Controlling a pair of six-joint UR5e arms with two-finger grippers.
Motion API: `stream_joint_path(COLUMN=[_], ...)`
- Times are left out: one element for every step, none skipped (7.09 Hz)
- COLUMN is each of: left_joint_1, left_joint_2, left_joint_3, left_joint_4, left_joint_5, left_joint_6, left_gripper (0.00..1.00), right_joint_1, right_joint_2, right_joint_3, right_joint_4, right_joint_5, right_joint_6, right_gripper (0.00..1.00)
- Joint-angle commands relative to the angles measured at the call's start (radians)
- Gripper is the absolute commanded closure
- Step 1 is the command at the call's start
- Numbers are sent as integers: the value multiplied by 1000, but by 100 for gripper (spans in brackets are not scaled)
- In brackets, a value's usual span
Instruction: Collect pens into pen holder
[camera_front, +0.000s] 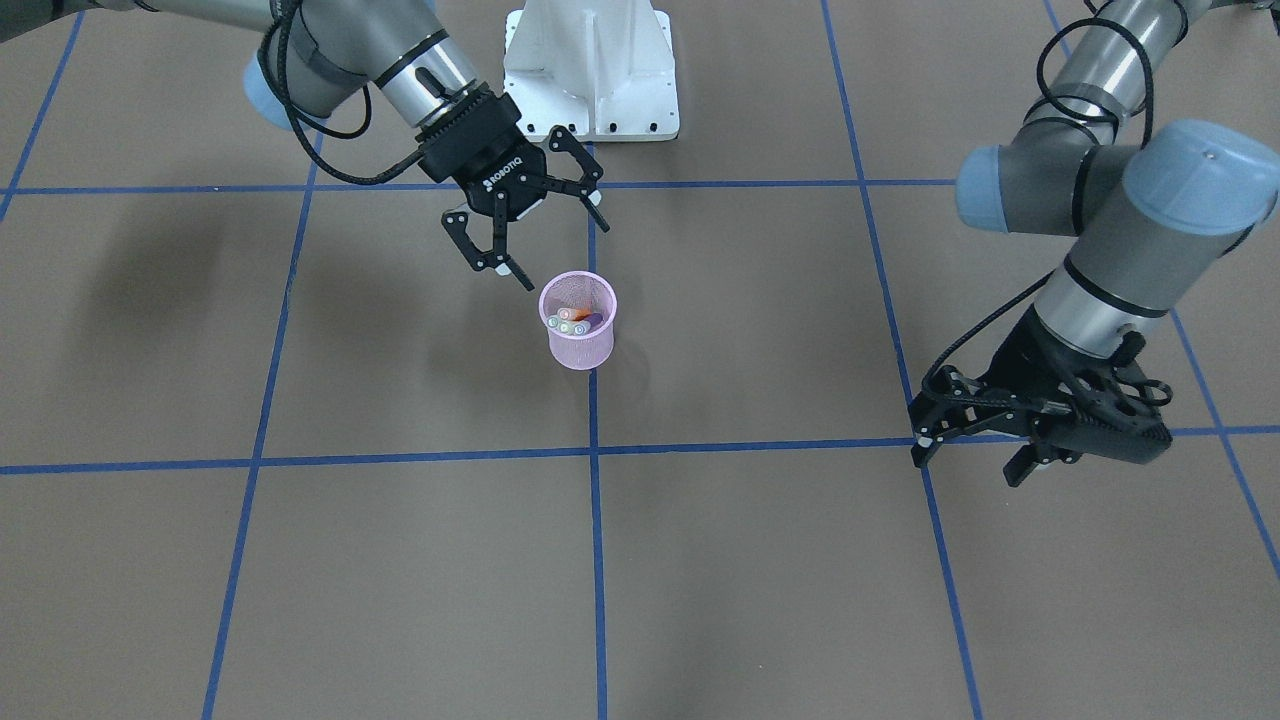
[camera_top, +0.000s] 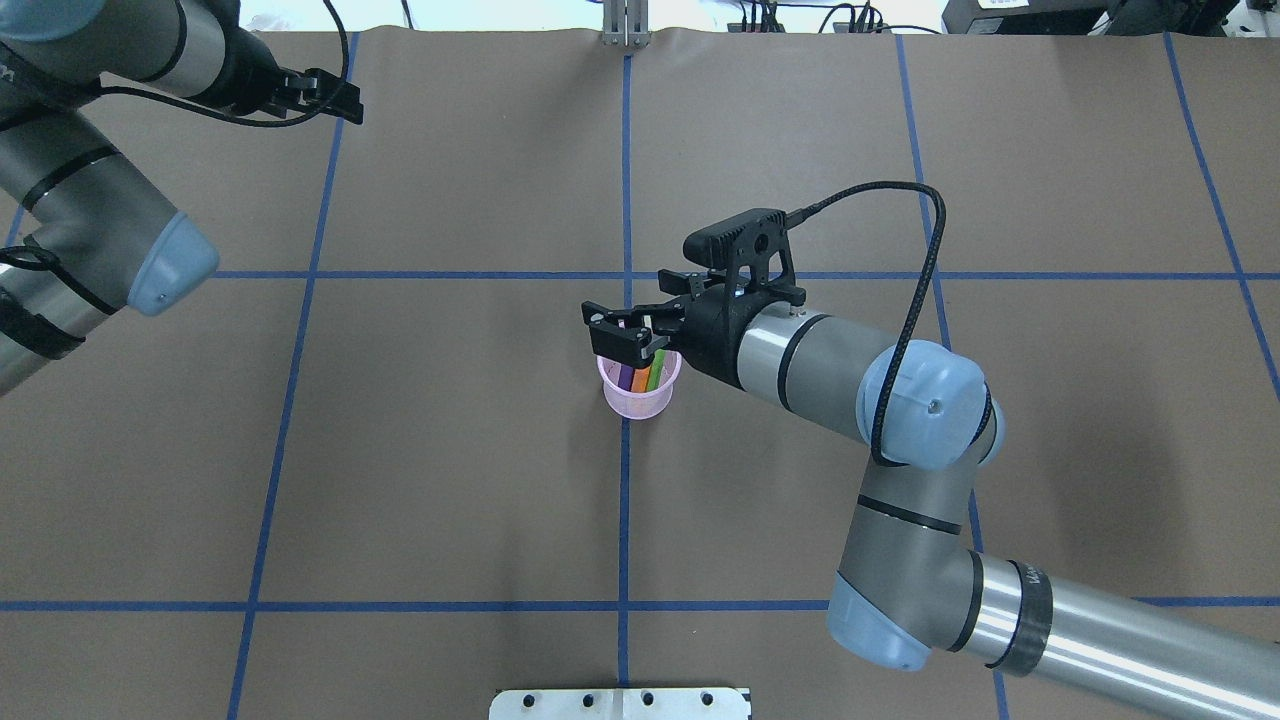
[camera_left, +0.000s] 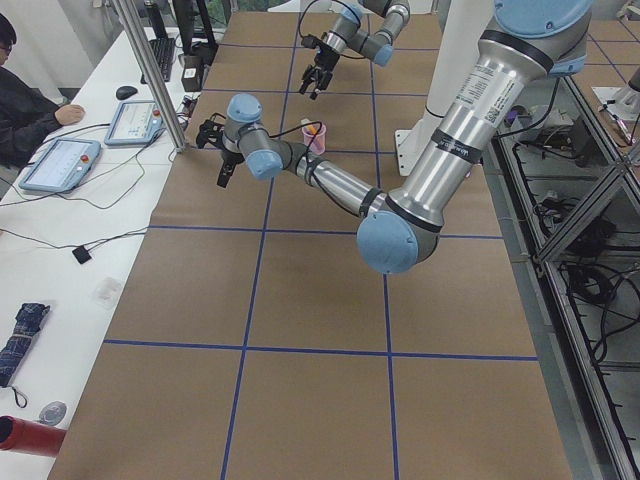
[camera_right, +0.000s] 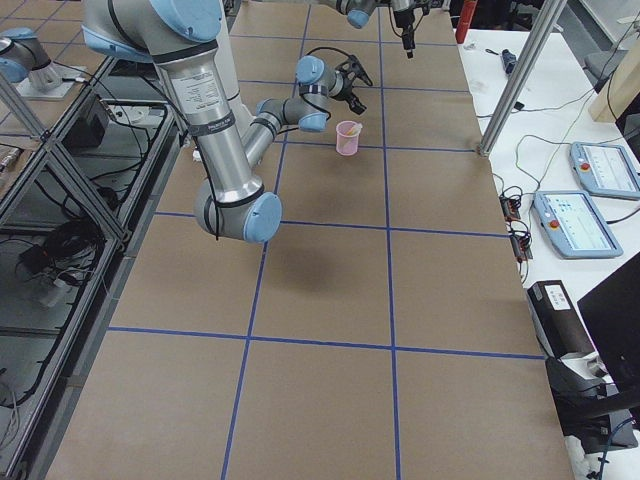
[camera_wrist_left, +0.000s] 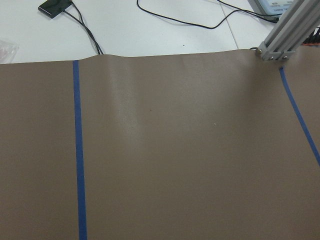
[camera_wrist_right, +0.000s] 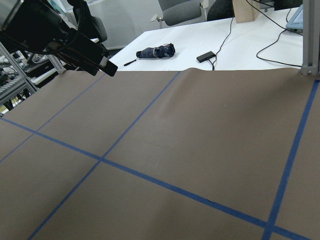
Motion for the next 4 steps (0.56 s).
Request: stream_joint_path(left_joint_1=[-99, -137, -176, -199], left_joint_2=[25, 32, 36, 61], left_joint_3=[45, 29, 3, -14], left_joint_4=[19, 159, 360, 454], left_joint_5=[-149, -150, -138, -107], left_joint_6=[27, 170, 387, 499], left_gripper=[1, 1, 1, 1], right_joint_1=[237, 350, 391, 400], right_joint_2=[-17, -24, -28, -69], right_joint_3=[45, 42, 42, 37], right_joint_4=[-281, -454, -612, -665], right_joint_5=[385, 527, 550, 550], right_joint_6=[7, -4, -8, -8], right_gripper=[1, 1, 1, 1])
